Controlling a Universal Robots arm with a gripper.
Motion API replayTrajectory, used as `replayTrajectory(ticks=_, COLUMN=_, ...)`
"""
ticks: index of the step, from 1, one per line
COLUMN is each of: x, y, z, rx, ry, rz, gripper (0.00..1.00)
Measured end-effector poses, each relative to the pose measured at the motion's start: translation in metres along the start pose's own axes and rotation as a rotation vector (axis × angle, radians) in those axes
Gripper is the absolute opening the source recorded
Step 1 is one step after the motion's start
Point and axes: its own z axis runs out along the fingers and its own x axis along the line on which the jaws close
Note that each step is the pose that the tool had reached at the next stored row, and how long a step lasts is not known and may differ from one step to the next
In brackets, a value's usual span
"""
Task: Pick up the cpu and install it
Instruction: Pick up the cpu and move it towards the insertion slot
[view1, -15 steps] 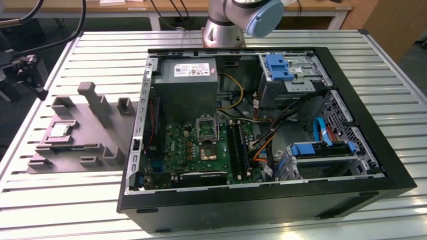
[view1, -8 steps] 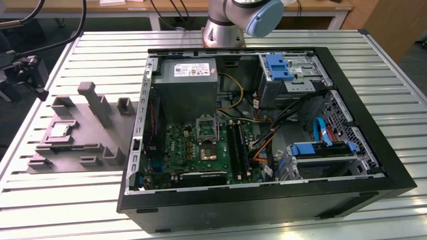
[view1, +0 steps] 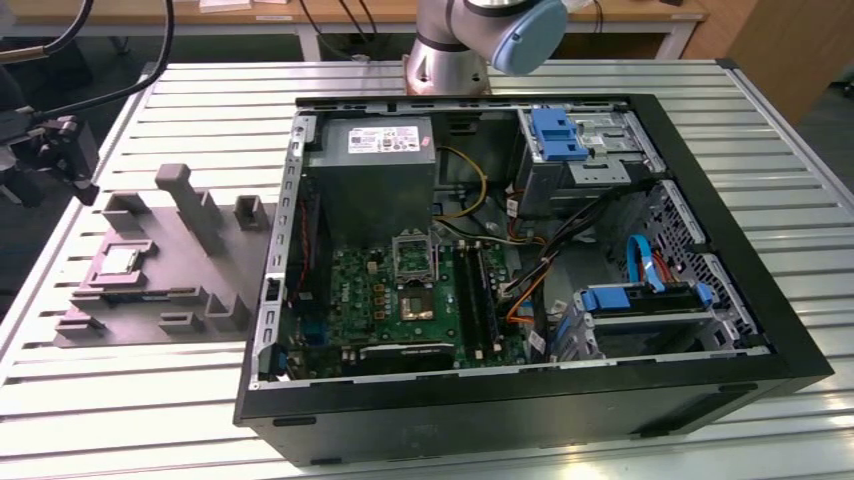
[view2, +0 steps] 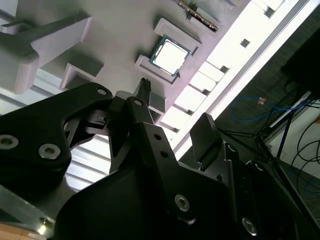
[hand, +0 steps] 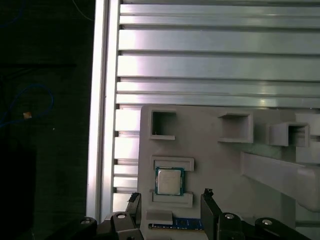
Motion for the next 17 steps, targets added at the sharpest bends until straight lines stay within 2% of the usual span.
replayTrajectory(ticks=5, x=-0.0001, y=-0.0006, z=0.0062, rx=-0.0005, ry=-0.0018, rz=0.028, gripper=0.59)
replayTrajectory(ticks=13, x=-0.0005, y=-0.0041, z=0.0201, rx=-0.0005, ry=-0.0020, rz=0.028, gripper=0.59)
replayTrajectory(ticks=17, x=-0.0005, y=-0.0043, z=0.0205, rx=-0.0004, ry=-0.0017, rz=0.028, gripper=0.59)
